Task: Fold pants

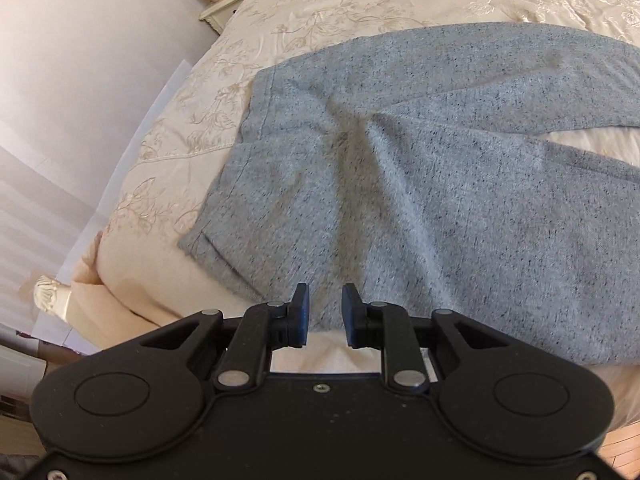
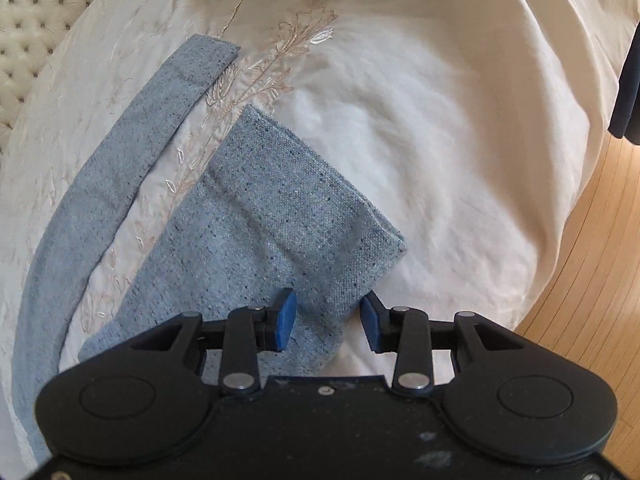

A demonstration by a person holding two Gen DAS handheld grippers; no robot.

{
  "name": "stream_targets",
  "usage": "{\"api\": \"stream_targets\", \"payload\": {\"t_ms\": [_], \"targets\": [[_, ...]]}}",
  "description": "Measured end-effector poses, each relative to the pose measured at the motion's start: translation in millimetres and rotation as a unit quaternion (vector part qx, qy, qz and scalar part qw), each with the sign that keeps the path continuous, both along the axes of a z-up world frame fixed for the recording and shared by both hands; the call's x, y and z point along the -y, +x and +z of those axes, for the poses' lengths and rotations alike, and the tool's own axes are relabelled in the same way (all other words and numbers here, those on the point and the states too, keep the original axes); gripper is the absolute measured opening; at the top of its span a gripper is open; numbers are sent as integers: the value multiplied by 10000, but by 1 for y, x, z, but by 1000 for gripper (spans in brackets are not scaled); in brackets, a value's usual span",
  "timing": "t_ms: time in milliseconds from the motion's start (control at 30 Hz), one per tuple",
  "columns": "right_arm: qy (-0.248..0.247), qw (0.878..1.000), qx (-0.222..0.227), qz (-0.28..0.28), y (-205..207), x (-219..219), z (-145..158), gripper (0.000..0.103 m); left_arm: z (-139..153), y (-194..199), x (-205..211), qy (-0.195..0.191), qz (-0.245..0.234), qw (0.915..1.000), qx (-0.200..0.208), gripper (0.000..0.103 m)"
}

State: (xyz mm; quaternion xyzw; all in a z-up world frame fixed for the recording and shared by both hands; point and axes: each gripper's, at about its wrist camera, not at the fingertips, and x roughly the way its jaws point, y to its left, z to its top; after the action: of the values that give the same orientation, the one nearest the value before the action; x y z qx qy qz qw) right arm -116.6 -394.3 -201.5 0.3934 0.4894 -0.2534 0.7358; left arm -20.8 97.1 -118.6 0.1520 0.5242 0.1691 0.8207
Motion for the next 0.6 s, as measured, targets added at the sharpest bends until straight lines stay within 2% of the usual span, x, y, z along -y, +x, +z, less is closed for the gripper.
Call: {"api": "stream_targets", "payload": {"t_ms": [67,100,400,533,600], "targets": [[56,9997,184,121,0,3,12,13,-1,-4,-1,30,79,10000,5,30],[49,9995,222,206,0,6,18,8,-2,-5,-2,39,121,9999,4,30],[-413,9925,769,853,-8,4,86,7,-5,-15,-15,-245,573,9981,36,30],[-570,9904,886,895,-12,-4,110,7,-9,-20,-26,-502,825,9953,22,30],[-703,9899,785,951,-12,-7,115,8,-14,-21,-30,-556,901,9944,-64,30]]}}
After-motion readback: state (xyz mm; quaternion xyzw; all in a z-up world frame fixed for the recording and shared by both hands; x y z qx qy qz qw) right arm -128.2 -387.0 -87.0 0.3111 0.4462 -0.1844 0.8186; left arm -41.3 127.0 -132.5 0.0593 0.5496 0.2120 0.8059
